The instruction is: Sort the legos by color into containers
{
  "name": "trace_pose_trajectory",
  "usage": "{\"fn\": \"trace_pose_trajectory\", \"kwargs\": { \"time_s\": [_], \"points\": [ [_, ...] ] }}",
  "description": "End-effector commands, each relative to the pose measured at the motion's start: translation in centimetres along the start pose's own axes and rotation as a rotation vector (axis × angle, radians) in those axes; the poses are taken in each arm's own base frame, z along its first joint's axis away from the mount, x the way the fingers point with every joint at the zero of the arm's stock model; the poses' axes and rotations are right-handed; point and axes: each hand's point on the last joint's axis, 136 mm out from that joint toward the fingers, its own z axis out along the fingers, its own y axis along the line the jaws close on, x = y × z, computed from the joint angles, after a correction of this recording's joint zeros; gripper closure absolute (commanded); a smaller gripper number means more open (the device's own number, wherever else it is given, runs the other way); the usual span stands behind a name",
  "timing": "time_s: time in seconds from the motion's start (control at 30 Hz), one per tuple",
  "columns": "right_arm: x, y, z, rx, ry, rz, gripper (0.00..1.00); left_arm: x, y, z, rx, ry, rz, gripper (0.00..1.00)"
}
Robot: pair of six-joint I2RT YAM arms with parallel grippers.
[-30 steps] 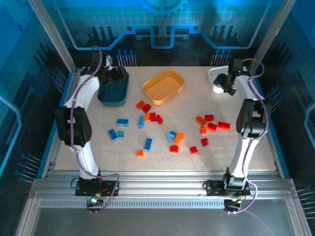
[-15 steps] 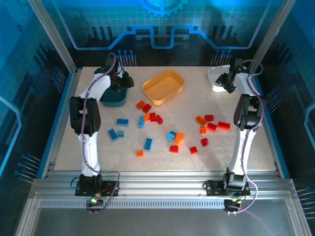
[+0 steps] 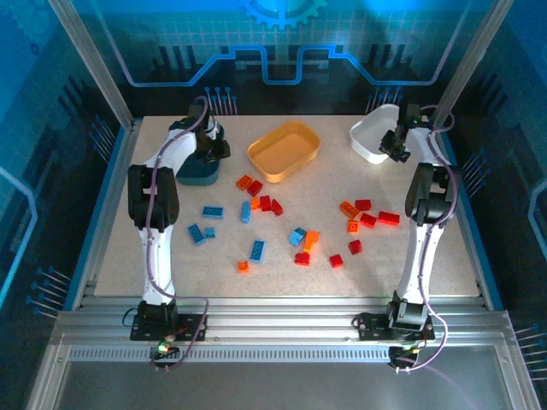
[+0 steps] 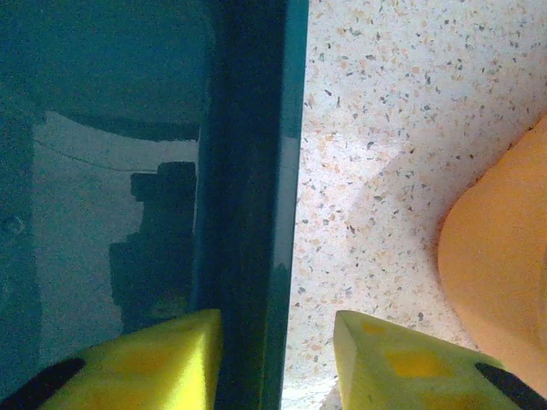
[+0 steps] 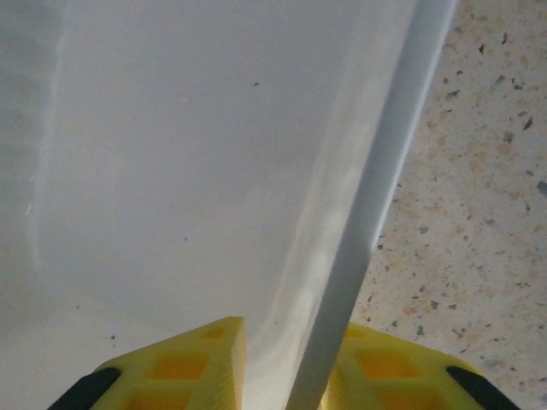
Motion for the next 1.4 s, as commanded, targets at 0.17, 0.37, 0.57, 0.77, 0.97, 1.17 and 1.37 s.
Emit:
{"fn": "trace_pose_trajectory", "kwargs": {
  "time_s": [0.17,0.37,0.57,0.77,0.97,1.17,1.37],
  "points": [
    [2.7,0.0,-1.3,0.062,0.024,-0.122,0.82,-1.8,-1.9,0.7,0.011,-0.036,0.134,0.84],
    [6.8,0.2,-3.2,0.075,0.032,-0.186,0.84,-2.9,-3.9,1.5,0.018,-0.057,0.197,0.94],
    [11.3,2.8,-4.9,0.032,0.065,-0.288,0.84,-2.7,-6.8,2.8,0.049,-0.053,0.238,0.94],
    [12.9,5.5,-4.8,0.01,0.084,-0.357,0.84,-1.7,-8.6,3.4,0.088,-0.026,0.229,0.95],
    [11.9,7.4,-4.5,-0.011,0.073,-0.359,0.84,-0.1,-9.3,3.2,0.118,0.016,0.218,0.97],
    [11.3,8.8,-2.4,-0.017,0.093,-0.386,0.84,1.0,-9.8,2.3,0.142,0.03,0.171,0.98],
    [10.2,9.2,-0.9,-0.028,0.093,-0.396,0.84,1.1,-8.4,2.0,0.066,0.022,0.096,1.0]
  ]
}}
